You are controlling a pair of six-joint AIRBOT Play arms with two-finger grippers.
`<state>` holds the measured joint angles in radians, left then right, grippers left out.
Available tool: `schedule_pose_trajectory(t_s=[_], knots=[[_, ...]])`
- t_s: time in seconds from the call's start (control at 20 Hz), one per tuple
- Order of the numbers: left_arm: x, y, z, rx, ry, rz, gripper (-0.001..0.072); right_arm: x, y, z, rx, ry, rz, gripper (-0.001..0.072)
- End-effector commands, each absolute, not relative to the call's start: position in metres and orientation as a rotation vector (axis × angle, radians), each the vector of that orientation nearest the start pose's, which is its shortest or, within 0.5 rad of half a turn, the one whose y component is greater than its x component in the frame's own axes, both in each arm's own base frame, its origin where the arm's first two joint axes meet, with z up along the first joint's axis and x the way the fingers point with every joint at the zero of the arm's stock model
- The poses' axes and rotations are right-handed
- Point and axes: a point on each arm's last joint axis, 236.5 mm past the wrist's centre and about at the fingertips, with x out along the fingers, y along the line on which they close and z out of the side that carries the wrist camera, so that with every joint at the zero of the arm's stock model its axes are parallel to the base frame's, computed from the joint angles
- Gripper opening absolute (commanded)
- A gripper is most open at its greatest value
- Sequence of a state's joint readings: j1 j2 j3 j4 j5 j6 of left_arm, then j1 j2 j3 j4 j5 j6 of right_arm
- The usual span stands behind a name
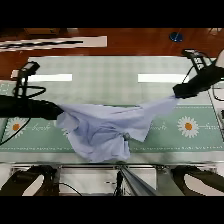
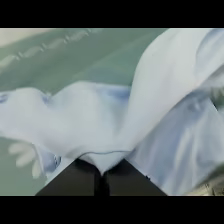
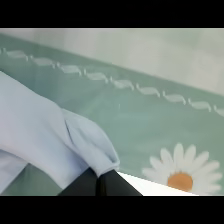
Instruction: Fold the shirts.
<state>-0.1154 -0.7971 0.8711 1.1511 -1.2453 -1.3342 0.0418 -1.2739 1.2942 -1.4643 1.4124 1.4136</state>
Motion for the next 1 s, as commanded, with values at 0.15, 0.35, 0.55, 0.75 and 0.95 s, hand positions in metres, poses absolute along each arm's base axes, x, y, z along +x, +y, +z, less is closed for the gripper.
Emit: schedule_pose_trajectory(t_s=[0.15, 0.35, 0.55, 0.75, 0.95], knots=[[0.359, -0.109, 0.036, -0.130, 0.915, -0.351, 0.0024, 0.469, 0.075, 0.032, 0.176, 1.010, 0.212, 0.0020], [0.367, -0.108, -0.010, -0.141, 1.020, -0.329, 0.0025, 0.492, 0.072, 0.017, 0.230, 0.966, 0.164, 0.0021], [0.361, -0.109, -0.056, -0.158, 1.151, -0.317, 0.0025, 0.491, 0.072, -0.026, 0.235, 1.053, 0.153, 0.0021], [0.357, -0.117, -0.069, -0.176, 1.189, -0.327, 0.0025, 0.492, 0.071, -0.044, 0.236, 1.081, 0.146, 0.0021], [0.359, -0.118, -0.062, -0.177, 1.192, -0.337, 0.0167, 0.490, 0.073, -0.035, 0.243, 1.076, 0.153, 0.0024]])
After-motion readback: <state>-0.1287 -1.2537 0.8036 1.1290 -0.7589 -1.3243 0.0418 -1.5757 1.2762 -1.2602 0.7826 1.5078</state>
